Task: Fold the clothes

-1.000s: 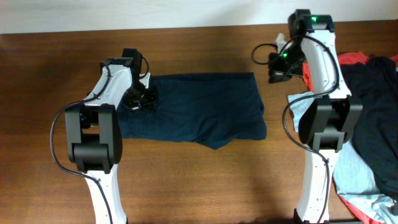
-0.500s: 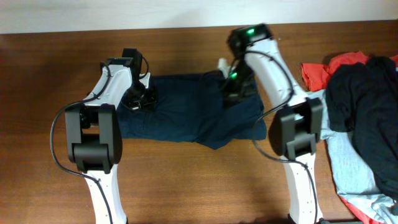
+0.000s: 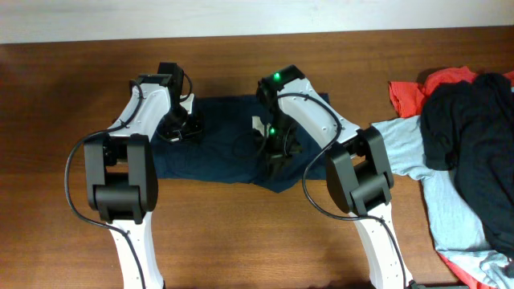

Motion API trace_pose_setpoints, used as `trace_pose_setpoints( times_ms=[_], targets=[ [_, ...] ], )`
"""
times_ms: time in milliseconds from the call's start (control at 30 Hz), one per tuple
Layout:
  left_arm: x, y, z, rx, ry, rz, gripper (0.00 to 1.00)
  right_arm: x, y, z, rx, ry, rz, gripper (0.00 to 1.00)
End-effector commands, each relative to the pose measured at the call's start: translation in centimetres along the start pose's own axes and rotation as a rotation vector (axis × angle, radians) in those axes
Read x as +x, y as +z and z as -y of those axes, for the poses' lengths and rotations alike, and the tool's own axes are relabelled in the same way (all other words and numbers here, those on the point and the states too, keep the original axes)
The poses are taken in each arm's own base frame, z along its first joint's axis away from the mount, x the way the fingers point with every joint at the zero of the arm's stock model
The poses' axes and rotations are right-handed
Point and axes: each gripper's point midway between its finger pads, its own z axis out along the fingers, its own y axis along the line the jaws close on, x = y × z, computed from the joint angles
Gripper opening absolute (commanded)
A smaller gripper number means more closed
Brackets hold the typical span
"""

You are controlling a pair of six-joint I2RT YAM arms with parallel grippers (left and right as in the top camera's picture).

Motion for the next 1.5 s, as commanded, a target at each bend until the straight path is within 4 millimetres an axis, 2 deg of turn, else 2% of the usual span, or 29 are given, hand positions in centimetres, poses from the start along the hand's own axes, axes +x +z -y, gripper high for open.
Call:
trace_pose_setpoints(
  times_ms=[0,167,300,533,833,967,1167,1333,1467],
  targets=[
    [-0.1,1.5,-1.5,-0.059,-0.016,-0.017,0.01,0.6,0.8,0.5,0.000,-0.005,-0.010,0.04],
    [-0.1,1.5,-1.5,-0.059,-0.015,-0.017,0.01,1.0,2.8,2.4,0.000,0.031,-0.041,0.04],
    [-0.1,1.5,-1.5,-0.059,-0.015,-0.017,0.01,1.9,2.8,5.0,0.051,0.078,-0.073,0.04],
    [-0.1,1.5,-1.5,-0.059,-0.015,-0.017,0.01,2.9,1.1,9.2,0.078,0.176,-0.083,0.04],
    [-0.1,1.5,-1.5,-0.060,-0.015,-0.017,0.01,3.4,-1.0,13.9,0.008,0.303,-0.031,0.04],
    [-0.1,1.4,-1.6,-0.063,-0.016,-0.017,0.01,4.1,-1.0,15.5,0.006,0.343,-0.038,0.04],
    [-0.1,1.4,-1.6,-0.063,-0.016,-0.017,0.01,6.8,-0.7,19.6,0.101,0.408,-0.099,0.04],
    [-0.1,1.5,-1.6,-0.062,-0.015,-0.016,0.01,7.4,-1.7,21.8,0.037,0.486,-0.057,0.04],
    [-0.3,1.4,-1.6,-0.060,-0.016,-0.009,0.01,7.1,-3.4,22.3,-0.070,0.532,0.010,0.04]
  ],
)
